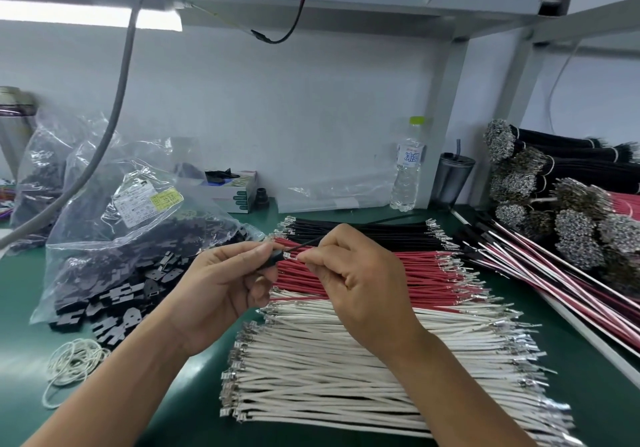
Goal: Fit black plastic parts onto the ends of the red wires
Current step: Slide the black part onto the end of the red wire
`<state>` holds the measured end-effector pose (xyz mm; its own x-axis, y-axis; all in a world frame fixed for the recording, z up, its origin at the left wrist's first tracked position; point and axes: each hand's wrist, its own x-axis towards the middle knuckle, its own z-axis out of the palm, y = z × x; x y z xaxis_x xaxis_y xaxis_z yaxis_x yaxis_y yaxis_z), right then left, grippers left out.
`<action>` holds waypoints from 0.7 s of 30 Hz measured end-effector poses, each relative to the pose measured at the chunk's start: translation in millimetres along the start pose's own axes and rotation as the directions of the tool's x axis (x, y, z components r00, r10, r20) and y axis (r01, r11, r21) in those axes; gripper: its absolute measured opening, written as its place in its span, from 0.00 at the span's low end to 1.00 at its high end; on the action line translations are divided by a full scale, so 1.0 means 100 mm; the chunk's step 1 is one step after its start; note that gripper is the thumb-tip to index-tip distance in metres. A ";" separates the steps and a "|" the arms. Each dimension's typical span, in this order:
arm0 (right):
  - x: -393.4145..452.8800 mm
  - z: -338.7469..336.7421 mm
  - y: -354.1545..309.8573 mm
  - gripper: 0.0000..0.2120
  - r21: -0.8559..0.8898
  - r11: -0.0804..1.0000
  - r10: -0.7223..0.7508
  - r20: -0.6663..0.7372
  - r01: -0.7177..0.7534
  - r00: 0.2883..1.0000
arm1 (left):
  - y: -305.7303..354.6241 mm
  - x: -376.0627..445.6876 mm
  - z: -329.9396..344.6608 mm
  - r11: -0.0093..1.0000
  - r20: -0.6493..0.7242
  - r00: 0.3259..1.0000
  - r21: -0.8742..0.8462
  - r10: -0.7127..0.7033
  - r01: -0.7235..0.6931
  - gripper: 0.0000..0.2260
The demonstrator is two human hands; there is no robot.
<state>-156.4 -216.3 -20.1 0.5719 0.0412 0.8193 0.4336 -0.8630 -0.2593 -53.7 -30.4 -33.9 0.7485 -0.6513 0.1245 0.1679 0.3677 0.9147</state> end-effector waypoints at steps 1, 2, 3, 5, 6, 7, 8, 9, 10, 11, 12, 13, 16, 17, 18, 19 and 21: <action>0.00 -0.01 0.00 0.07 -0.047 0.998 -0.032 0.006 0.032 0.999 | 0.00 0.00 0.00 1.000 0.002 1.000 0.005 -0.006 0.006 0.10; 0.00 -0.02 0.00 0.07 -0.078 0.996 -0.053 0.014 0.054 0.998 | 0.01 -0.01 -0.01 1.000 0.002 1.000 0.017 -0.014 0.014 0.10; 0.00 -0.03 0.00 0.07 -0.098 0.993 -0.070 0.022 0.072 0.997 | 0.01 -0.01 -0.01 0.999 0.002 1.000 0.034 -0.024 0.024 0.11; -0.01 -0.04 0.01 0.07 -0.140 0.984 -0.106 0.032 0.109 0.994 | 0.03 -0.02 -0.01 0.997 0.002 0.998 0.060 -0.057 0.057 0.12; -0.01 -0.04 0.00 0.06 -0.169 0.977 -0.125 0.032 0.128 0.992 | 0.03 -0.02 -0.01 0.995 0.004 0.997 0.064 -0.077 0.077 0.13; -0.01 -0.04 0.00 0.06 -0.196 0.970 -0.142 0.031 0.145 0.989 | 0.04 -0.02 -0.02 0.994 0.008 0.995 0.060 -0.095 0.094 0.14; -0.02 -0.03 -0.02 0.06 -0.214 0.964 -0.155 0.025 0.157 0.988 | 0.04 -0.02 -0.02 0.993 0.013 0.994 0.050 -0.108 0.107 0.13; -0.03 -0.01 -0.03 0.06 -0.221 0.962 -0.163 0.015 0.162 0.987 | 0.04 -0.01 -0.03 0.993 0.020 0.993 0.035 -0.116 0.115 0.12; -0.03 0.01 -0.04 0.06 -0.222 0.962 -0.166 0.000 0.162 0.986 | 0.04 -0.01 -0.04 0.993 0.026 0.993 0.019 -0.118 0.118 0.11; -0.03 0.03 -0.05 0.06 -0.220 0.963 -0.165 -0.015 0.158 0.986 | 0.03 -0.01 -0.04 0.993 0.030 0.992 0.009 -0.119 0.119 0.11; -0.03 0.05 -0.06 0.07 -0.217 0.964 -0.160 -0.022 0.152 0.987 | 0.03 -0.01 -0.03 0.993 0.031 0.992 0.005 -0.120 0.120 0.11; -0.03 0.08 -0.07 0.06 -0.211 0.966 -0.154 -0.017 0.147 0.988 | 0.03 -0.01 -0.02 0.993 0.032 0.992 0.003 -0.120 0.120 0.11; -0.04 0.12 -0.10 0.05 -0.169 0.981 -0.097 0.032 0.101 0.995 | 0.03 -0.03 0.04 0.995 0.005 0.995 0.034 -0.099 0.098 0.15; -0.04 0.12 -0.09 0.05 -0.147 0.987 -0.063 0.048 0.069 0.997 | 0.03 -0.04 0.06 0.994 -0.025 0.998 0.093 -0.051 0.054 0.16; -0.04 0.10 -0.08 0.05 -0.120 0.993 -0.017 0.059 0.024 0.998 | 0.03 -0.04 0.08 0.981 -0.061 0.998 0.193 0.027 -0.014 0.16; -0.03 0.08 -0.05 0.05 -0.087 0.996 0.033 0.062 -0.027 0.998 | 0.03 -0.05 0.10 0.945 -0.082 0.989 0.314 0.123 -0.091 0.15; -0.02 0.05 -0.02 0.05 -0.044 0.994 0.103 0.055 -0.101 0.993 | 0.03 -0.07 0.12 0.853 -0.073 0.962 0.484 0.263 -0.196 0.12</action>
<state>-155.1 -212.7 -23.6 0.6513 -0.0201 0.7586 0.3425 -0.8843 -0.3174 -66.2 -32.1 -27.3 0.8111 -0.4815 0.3320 -0.3142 0.1200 0.9417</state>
